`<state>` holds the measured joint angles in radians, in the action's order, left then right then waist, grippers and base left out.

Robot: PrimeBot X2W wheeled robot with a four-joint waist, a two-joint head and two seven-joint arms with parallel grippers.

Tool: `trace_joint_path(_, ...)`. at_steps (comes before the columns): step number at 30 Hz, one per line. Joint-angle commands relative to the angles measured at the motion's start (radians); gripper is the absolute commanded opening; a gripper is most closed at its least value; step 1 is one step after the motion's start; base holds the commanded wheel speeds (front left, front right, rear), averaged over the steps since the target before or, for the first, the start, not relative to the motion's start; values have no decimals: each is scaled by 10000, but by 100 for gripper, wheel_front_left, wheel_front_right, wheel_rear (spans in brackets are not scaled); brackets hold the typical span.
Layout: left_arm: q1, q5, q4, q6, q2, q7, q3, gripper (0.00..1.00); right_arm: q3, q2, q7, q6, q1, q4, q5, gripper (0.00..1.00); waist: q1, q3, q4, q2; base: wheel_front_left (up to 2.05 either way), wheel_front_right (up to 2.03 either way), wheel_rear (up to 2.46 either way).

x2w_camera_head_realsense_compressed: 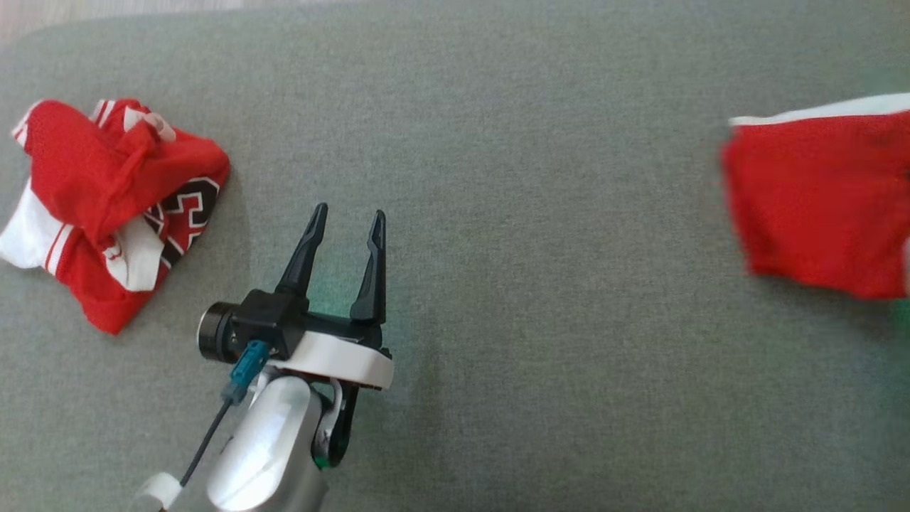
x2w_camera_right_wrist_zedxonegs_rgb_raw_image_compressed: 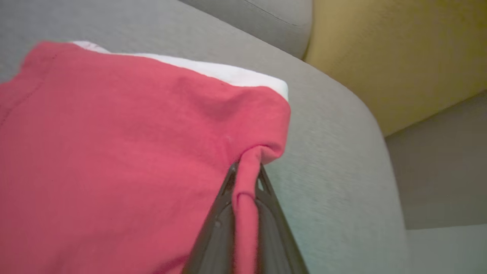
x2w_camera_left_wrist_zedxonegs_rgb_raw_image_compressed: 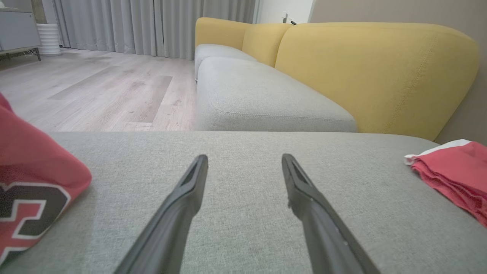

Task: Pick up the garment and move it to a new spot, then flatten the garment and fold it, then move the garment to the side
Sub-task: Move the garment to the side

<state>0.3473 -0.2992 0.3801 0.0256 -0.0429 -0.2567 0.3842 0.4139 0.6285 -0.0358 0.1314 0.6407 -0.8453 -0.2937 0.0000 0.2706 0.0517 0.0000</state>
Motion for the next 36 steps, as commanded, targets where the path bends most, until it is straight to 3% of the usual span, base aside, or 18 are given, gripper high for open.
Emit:
trace_joint_path(1, 267, 81, -344, -25, -74, -51, -381, 100, 111, 819, 80, -7, -165, 18, 249, 0, 0, 199, 70, 0, 0, 0, 0)
trace_joint_path(4, 335, 111, -361, -49, -74, -51, -367, 100, 42, 1635, 353, -7, -137, -523, 819, 0, 0, 397, 199, 0, 0, 0, 0)
trace_joint_path(7, 420, 113, -376, -47, -74, -51, -343, 100, -362, 1959, 631, -7, -47, -1197, 1279, 0, 0, 584, 355, 0, 0, 0, 0)
trace_joint_path(20, 566, 201, -389, -52, -74, -51, -435, 100, -2069, 1692, 1711, -7, 1015, -2233, 3268, 0, 0, 960, 486, 0, 0, 0, 0)
trace_joint_path(21, 582, 218, -374, -55, -74, -51, -426, 100, -2162, 1655, 1706, -7, 1112, -2249, 3456, 25, 0, 963, 472, 0, 0, 0, 0)
trace_joint_path(22, 601, 226, -361, -54, -74, -51, -418, 100, -2246, 1612, 1697, -7, 1188, -2260, 3643, 100, 0, 951, 459, 0, 0, 0, 0)
trace_joint_path(30, 547, 198, -268, -81, -74, -51, -482, 100, -3352, 753, 1787, -7, 1183, -2337, 4238, 100, 0, 361, 262, 0, 0, 0, 0)
trace_joint_path(36, 150, 136, -282, -111, -74, -51, -657, 100, -4471, -410, 2624, -7, 949, -1464, 3989, 100, 0, -648, 26, 0, 0, 0, 0)
